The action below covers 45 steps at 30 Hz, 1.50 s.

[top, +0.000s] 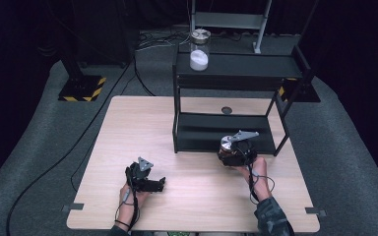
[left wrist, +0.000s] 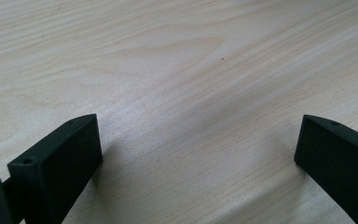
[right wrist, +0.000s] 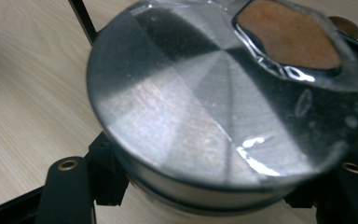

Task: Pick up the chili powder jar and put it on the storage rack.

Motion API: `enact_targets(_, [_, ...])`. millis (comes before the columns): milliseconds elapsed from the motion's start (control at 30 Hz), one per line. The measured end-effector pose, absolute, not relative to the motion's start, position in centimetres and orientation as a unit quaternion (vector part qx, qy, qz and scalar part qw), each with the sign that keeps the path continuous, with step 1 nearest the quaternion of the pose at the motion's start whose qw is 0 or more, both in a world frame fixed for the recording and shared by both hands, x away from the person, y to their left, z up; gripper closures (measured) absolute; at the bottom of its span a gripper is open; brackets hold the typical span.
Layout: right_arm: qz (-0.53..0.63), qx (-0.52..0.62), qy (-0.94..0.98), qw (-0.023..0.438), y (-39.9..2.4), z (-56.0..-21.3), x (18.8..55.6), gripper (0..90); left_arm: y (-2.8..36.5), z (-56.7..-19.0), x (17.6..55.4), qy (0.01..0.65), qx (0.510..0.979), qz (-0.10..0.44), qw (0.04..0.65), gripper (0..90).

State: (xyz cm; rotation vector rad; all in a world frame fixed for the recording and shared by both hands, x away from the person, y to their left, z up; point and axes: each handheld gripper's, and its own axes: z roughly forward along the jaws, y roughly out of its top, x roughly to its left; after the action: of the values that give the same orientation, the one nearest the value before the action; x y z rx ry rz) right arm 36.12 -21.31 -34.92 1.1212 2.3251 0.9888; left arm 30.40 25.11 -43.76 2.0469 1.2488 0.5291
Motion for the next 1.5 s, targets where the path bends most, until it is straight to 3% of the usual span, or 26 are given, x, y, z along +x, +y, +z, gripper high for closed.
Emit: enact_targets(1500, [0.246,0.442,0.840,0.197,-26.0,-28.1,38.8,31.2,25.1,-43.8,30.4,0.479,0.785,0.203,0.336,0.0])
